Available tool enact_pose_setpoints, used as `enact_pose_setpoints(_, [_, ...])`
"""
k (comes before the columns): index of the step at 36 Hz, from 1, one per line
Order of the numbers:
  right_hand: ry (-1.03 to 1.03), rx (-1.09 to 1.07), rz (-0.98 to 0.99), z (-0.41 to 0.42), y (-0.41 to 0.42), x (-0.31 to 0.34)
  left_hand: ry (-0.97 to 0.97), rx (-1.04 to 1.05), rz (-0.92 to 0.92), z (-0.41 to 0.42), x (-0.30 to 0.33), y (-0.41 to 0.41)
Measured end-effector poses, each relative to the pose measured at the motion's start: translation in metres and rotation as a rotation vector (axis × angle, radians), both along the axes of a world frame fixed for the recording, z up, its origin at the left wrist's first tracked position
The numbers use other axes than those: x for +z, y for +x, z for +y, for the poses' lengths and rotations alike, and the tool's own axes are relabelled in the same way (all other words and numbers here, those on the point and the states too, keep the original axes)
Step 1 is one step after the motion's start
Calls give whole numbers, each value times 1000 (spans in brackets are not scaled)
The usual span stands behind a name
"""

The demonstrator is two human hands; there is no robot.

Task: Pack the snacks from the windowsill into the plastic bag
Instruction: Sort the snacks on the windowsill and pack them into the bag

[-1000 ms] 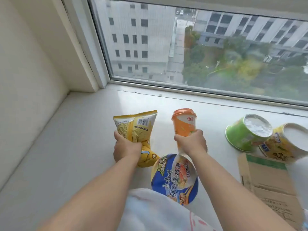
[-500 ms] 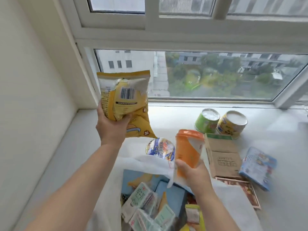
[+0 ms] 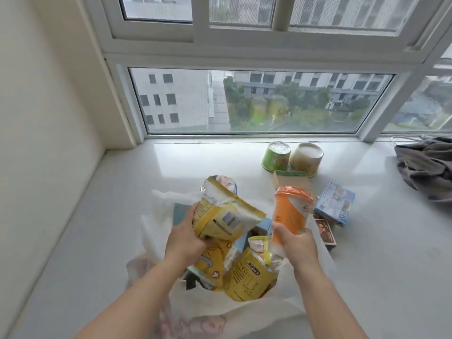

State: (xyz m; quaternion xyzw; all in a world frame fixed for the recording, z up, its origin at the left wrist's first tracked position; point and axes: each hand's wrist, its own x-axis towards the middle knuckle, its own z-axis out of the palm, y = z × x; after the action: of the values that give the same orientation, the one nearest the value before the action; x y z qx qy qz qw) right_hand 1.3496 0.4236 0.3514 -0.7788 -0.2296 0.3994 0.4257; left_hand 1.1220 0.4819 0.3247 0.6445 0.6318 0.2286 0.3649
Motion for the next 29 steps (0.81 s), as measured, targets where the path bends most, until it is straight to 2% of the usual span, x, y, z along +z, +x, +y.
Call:
enact_pose_setpoints(2, [4, 9, 5, -6, -3, -2, -46, -40, 181, -10, -14, -12])
enact_pose_setpoints(6, [-7, 38, 5, -15, -9, -4, -53, -48, 382, -15, -32, -34])
enact_pose_setpoints(12, [-8, 94, -53, -27, -20, -5, -102, 74, 481, -9, -38, -61])
enact_pose_setpoints(14, [-6, 113, -81, -30, -25, -5, -76, -23, 620, -11, -37, -48])
enact_pose_setpoints(16, [-12, 137, -103, -32, -32, -3, -32, -219, 739, -20, -40, -24])
enact_pose_setpoints(19, [-18, 184, -112, -34, -46, -3, -54, -375, 794, -28, -44, -6])
enact_pose_setpoints(22, [-1, 259, -139, -32, -60, -4, -164, -403, 706, -20, -44, -9])
enact_pose_setpoints(24, [21, 291, -139, -28, -70, -3, -265, -393, 498, -17, -37, -13])
enact_pose_setpoints(26, [41, 301, -143, -24, -80, -3, -287, -327, 255, -16, -30, -20])
enact_pose_setpoints(27, [52, 305, -159, -21, -83, -2, -230, -262, 188, -15, -25, -24])
enact_pose_setpoints(29, [65, 324, -180, -16, -92, -2, 56, -55, 283, -14, -23, -39])
